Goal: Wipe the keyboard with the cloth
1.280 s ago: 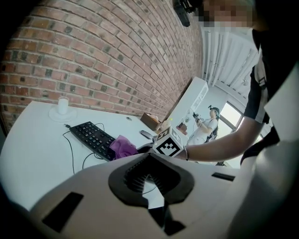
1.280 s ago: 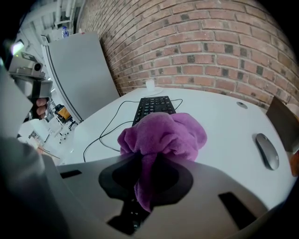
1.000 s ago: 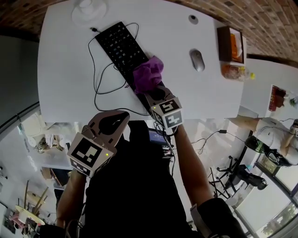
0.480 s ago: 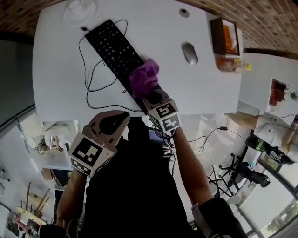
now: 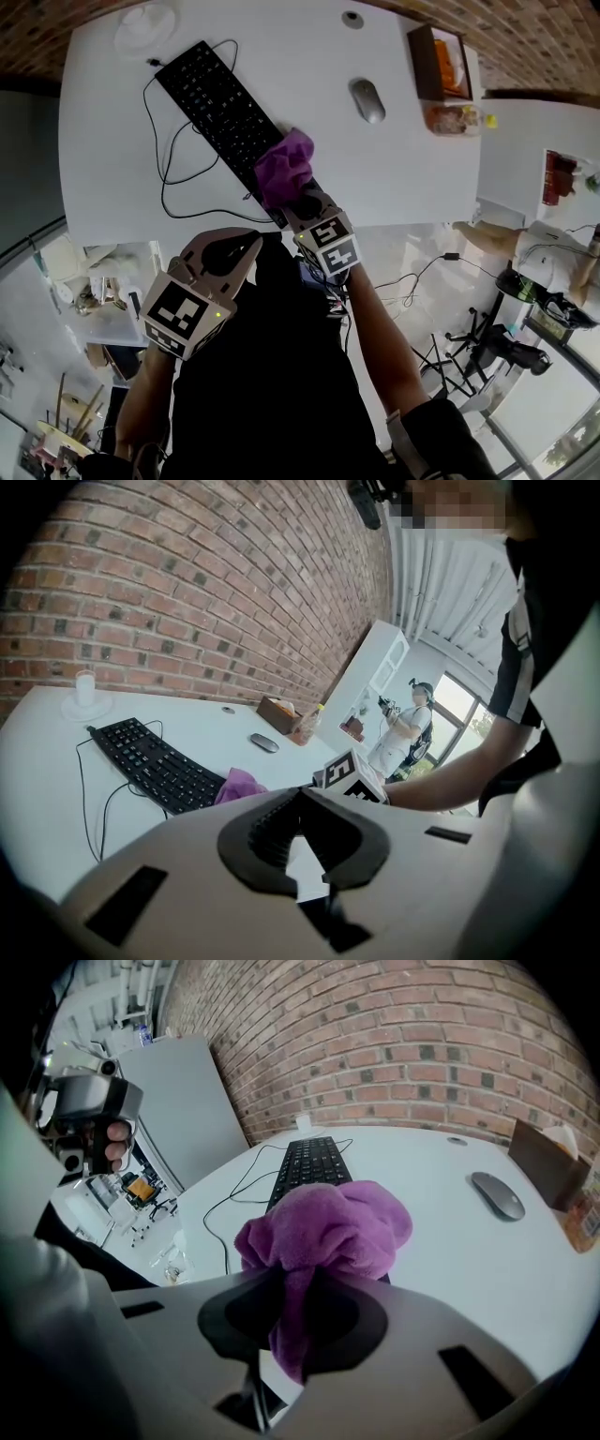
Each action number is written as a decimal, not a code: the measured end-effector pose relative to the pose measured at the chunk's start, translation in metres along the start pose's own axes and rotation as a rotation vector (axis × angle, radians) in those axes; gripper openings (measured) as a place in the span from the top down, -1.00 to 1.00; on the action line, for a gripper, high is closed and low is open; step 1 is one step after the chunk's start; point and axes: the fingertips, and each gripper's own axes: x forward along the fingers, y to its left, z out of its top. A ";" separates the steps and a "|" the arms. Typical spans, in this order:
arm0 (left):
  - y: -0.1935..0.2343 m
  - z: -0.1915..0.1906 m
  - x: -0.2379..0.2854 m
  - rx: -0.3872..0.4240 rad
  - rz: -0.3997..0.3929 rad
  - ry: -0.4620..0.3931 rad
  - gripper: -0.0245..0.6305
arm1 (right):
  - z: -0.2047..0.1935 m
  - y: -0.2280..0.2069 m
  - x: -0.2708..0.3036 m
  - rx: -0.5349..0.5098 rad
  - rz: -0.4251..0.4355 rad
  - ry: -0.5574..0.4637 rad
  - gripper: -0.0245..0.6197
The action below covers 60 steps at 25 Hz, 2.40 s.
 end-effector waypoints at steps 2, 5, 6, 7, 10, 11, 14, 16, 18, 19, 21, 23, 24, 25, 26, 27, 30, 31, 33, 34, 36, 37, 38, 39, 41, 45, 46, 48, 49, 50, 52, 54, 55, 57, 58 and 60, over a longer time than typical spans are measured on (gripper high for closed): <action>-0.003 0.001 0.003 0.001 0.003 0.000 0.88 | -0.004 0.000 -0.003 0.002 0.004 0.001 0.69; -0.007 0.002 0.008 0.001 0.003 -0.003 0.88 | -0.011 0.001 -0.008 0.004 0.012 0.001 0.69; -0.009 0.002 0.010 0.004 0.001 -0.004 0.88 | -0.013 0.001 -0.009 0.001 0.014 0.003 0.69; -0.011 0.002 0.013 0.007 0.000 -0.004 0.88 | -0.015 0.001 -0.010 -0.006 0.016 0.007 0.69; -0.015 0.002 0.017 0.005 0.005 -0.002 0.88 | -0.025 0.002 -0.016 -0.022 0.025 0.026 0.69; -0.016 0.001 0.019 0.006 0.006 -0.001 0.88 | -0.029 0.002 -0.019 -0.022 0.030 0.032 0.69; -0.019 0.002 0.023 0.008 0.004 0.000 0.88 | -0.043 0.001 -0.028 -0.030 0.040 0.061 0.69; -0.018 0.003 0.025 0.008 0.007 -0.003 0.88 | -0.051 0.000 -0.033 -0.046 0.039 0.084 0.69; -0.017 0.005 0.026 0.007 0.013 -0.007 0.88 | -0.059 -0.003 -0.039 -0.055 0.032 0.107 0.69; -0.017 0.005 0.026 0.007 0.014 -0.007 0.88 | -0.062 -0.004 -0.043 -0.059 0.026 0.118 0.69; -0.019 0.006 0.027 0.011 0.011 -0.007 0.88 | -0.068 -0.005 -0.053 -0.079 0.014 0.143 0.69; -0.021 0.005 0.028 0.012 0.008 -0.005 0.88 | -0.075 -0.004 -0.065 -0.108 0.009 0.169 0.69; -0.021 0.004 0.028 0.011 0.007 -0.004 0.88 | -0.078 -0.003 -0.071 -0.121 0.010 0.181 0.69; -0.021 0.003 0.028 0.009 0.006 -0.003 0.88 | -0.080 -0.001 -0.077 -0.132 0.013 0.190 0.69; -0.020 0.002 0.028 0.006 0.006 -0.003 0.88 | -0.083 0.002 -0.083 -0.142 0.016 0.200 0.69; -0.020 0.001 0.028 0.004 0.005 -0.002 0.88 | -0.086 0.006 -0.089 -0.154 0.019 0.208 0.69; -0.020 -0.001 0.029 0.004 -0.003 0.001 0.88 | -0.084 0.017 -0.105 -0.217 0.032 0.221 0.69; -0.020 0.000 0.030 0.005 -0.006 0.001 0.88 | -0.080 0.022 -0.109 -0.241 0.039 0.223 0.69; -0.019 0.001 0.030 0.007 -0.009 0.001 0.88 | -0.074 0.030 -0.116 -0.276 0.060 0.224 0.69; -0.019 0.001 0.030 0.007 -0.010 0.002 0.88 | -0.072 0.035 -0.118 -0.285 0.075 0.218 0.69; -0.019 0.000 0.028 0.007 -0.011 0.003 0.88 | -0.069 0.044 -0.117 -0.297 0.102 0.201 0.69; -0.019 0.000 0.027 0.007 -0.010 0.003 0.88 | -0.067 0.047 -0.115 -0.302 0.112 0.194 0.69; -0.018 0.000 0.025 0.007 -0.008 0.002 0.88 | -0.065 0.050 -0.112 -0.308 0.119 0.191 0.69; -0.017 0.001 0.023 0.007 -0.005 0.001 0.88 | -0.062 0.051 -0.108 -0.315 0.123 0.193 0.69; -0.012 0.002 0.018 0.002 0.004 -0.004 0.88 | -0.058 0.052 -0.098 -0.336 0.127 0.204 0.69; 0.000 0.000 0.005 -0.016 0.031 -0.008 0.88 | -0.049 0.052 -0.078 -0.366 0.135 0.219 0.69; 0.004 -0.001 0.002 -0.022 0.037 -0.009 0.88 | -0.047 0.052 -0.073 -0.370 0.137 0.224 0.69; 0.010 -0.003 -0.005 -0.035 0.048 -0.012 0.88 | -0.043 0.053 -0.063 -0.378 0.137 0.236 0.69; 0.013 -0.004 -0.008 -0.041 0.052 -0.014 0.88 | -0.041 0.053 -0.059 -0.382 0.136 0.241 0.69; 0.016 -0.005 -0.011 -0.046 0.055 -0.016 0.88 | -0.039 0.054 -0.054 -0.385 0.136 0.246 0.69; 0.022 -0.006 -0.018 -0.058 0.063 -0.022 0.88 | -0.035 0.056 -0.047 -0.395 0.136 0.257 0.69; 0.028 -0.007 -0.024 -0.069 0.073 -0.031 0.88 | -0.031 0.058 -0.041 -0.406 0.135 0.268 0.69; 0.031 -0.007 -0.027 -0.073 0.077 -0.037 0.88 | -0.028 0.058 -0.038 -0.409 0.134 0.273 0.69; 0.037 -0.008 -0.032 -0.085 0.084 -0.046 0.88 | -0.024 0.058 -0.032 -0.413 0.132 0.281 0.69; 0.041 -0.009 -0.035 -0.093 0.087 -0.048 0.88 | -0.022 0.058 -0.028 -0.414 0.133 0.286 0.69; 0.048 -0.011 -0.041 -0.103 0.097 -0.053 0.88 | -0.017 0.057 -0.022 -0.412 0.136 0.289 0.69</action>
